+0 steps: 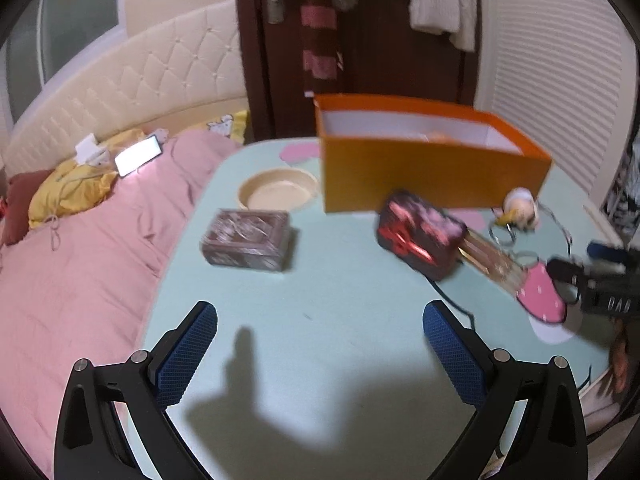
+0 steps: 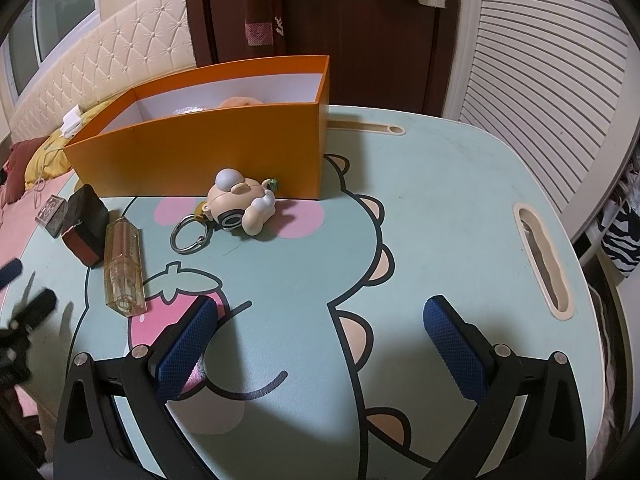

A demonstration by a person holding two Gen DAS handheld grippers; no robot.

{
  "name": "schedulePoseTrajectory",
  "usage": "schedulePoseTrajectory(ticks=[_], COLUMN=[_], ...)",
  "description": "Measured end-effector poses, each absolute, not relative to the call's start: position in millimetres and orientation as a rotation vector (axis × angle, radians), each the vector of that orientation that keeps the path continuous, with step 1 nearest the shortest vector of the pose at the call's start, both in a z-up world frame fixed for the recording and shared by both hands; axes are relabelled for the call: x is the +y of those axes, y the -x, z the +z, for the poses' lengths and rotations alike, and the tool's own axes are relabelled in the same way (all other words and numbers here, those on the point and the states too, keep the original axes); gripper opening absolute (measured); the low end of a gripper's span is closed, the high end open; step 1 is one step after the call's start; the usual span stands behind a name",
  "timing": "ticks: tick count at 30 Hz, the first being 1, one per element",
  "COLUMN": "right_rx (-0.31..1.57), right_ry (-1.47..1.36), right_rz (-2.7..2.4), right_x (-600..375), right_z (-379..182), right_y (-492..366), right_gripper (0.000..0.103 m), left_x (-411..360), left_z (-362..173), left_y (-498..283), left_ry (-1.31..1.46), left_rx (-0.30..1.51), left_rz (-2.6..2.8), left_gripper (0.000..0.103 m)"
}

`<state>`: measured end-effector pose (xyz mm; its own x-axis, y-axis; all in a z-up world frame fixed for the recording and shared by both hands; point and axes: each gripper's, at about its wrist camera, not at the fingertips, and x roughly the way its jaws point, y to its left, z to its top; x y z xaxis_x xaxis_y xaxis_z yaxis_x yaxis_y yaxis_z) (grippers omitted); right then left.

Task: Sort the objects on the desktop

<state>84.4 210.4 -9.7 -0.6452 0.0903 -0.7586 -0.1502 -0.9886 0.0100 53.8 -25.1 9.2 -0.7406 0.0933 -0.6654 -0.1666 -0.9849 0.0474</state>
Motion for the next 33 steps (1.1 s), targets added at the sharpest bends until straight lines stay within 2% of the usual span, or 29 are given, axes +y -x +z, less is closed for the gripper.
schedulePoseTrajectory(ticks=[7,24,25,26,27,28,33], right_rx=[0.108,0.113,0.113,0.113,0.114,0.114,0.115], right_ry=[1.255,1.25,1.25,1.25,1.249,1.249,1.249], right_rz=[2.734,2.728,2.729,2.729,2.729,2.729,2.728], right_x=[210.4,209.7,209.7,209.6,209.5,209.5,209.9], right_z=[-9.4,-8.8,-9.1,-9.2,-9.1,-9.2,-9.2], right_y=[-84.0,-79.1,-79.4,-79.5,-78.7,-78.4,-78.0], right_gripper=[0.103,0.103,0.103,0.103,0.103,0.103,0.103], left_x=[-61.4,-67.7,-66.8,-66.3,-66.6,-67.6,-66.2], left_z=[21.5,9.4,7.6,5.1,3.1,4.0,6.7], left_y=[-22.9,32.3,37.1,40.5,42.7,43.4,33.5], left_ry=[1.063,1.171,1.195,1.218,1.233,1.224,1.201], left_rx=[0.119,0.163,0.188,0.199,0.193,0.165,0.072], left_rz=[2.813,2.711,2.698,2.679,2.66,2.668,2.669], left_gripper=[0.102,0.102,0.099,0.073,0.061,0.055,0.055])
